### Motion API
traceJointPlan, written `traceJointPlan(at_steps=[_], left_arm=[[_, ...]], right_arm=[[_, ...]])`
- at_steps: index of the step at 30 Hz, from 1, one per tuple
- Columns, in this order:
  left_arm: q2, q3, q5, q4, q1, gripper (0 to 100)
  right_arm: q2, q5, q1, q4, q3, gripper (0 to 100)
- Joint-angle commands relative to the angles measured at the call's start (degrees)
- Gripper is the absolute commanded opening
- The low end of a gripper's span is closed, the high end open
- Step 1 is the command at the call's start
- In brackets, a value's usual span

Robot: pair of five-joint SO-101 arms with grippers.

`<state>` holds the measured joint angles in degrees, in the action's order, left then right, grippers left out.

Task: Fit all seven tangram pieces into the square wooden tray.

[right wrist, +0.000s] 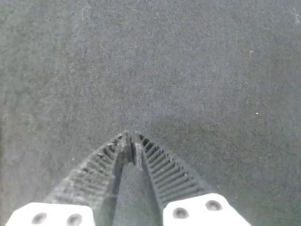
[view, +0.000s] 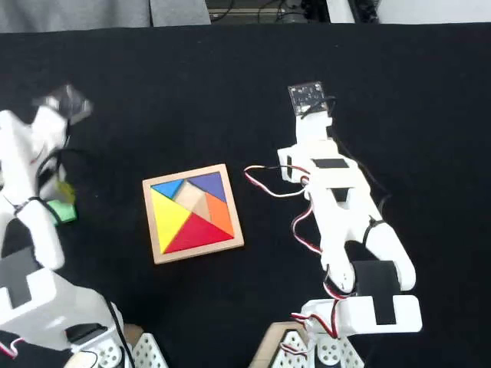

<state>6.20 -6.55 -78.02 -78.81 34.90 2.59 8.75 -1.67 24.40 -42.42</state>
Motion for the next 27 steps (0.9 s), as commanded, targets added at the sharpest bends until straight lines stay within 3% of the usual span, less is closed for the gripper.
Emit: traceJointPlan(at_steps=[1, 10, 23, 27], left_arm=[[0.0, -1.0, -11.1, 3.8, 2.5, 27], [4.6, -6.3, -12.0, 17.7, 3.3, 33], [13.8, -2.9, -19.0, 18.7, 1.8, 32], [14.3, -3.3, -18.9, 18.7, 1.3, 21]], right_arm=[[0.0, -0.4, 0.3, -0.8, 3.1, 1.1], [-0.1, -0.1, 0.3, -1.1, 3.1, 1.1], [-0.1, 0.0, 0.3, -1.1, 3.3, 1.1], [-0.1, 0.0, 0.3, -1.2, 3.3, 1.1]])
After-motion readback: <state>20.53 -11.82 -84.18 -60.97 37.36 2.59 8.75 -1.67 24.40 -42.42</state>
